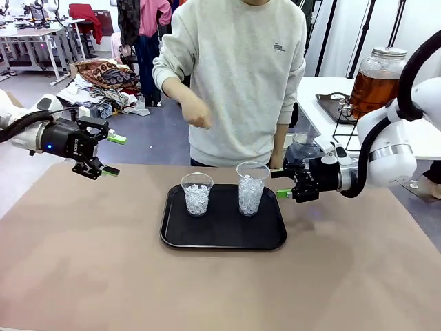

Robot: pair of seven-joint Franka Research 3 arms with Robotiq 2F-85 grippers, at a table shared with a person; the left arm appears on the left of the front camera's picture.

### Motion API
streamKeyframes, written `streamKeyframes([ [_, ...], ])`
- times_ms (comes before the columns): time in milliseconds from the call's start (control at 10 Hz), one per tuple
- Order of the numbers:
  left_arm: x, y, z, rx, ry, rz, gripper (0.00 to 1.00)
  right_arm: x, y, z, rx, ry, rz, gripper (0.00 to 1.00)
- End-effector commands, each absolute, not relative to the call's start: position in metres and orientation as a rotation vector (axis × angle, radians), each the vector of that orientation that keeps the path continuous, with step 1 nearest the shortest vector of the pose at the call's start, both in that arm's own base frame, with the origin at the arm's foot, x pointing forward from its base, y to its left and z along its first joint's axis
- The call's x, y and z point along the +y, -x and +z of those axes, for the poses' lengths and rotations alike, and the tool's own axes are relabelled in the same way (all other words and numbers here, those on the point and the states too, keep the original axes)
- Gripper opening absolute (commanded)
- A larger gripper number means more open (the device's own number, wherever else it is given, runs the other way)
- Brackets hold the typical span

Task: Pour the drink into the iced cup.
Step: Pick up the iced cup indicated by the human and present it to them.

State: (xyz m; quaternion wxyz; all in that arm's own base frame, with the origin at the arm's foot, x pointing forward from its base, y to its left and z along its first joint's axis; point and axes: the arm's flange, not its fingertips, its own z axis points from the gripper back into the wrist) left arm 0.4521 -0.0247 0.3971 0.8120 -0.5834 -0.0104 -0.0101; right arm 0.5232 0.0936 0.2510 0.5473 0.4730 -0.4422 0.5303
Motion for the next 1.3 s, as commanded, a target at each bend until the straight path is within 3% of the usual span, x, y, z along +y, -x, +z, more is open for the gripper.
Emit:
streamKeyframes([
  [0,-0.025,-0.453,0.398,-0.018,1.249,-0.016,1.0,0.106,-0.531,0.243,-1.113,-1.134,1.249,1.0],
  [1200,-0.025,-0.453,0.398,-0.018,1.249,-0.016,1.0,0.136,-0.535,0.225,-1.099,-1.138,1.235,1.0],
])
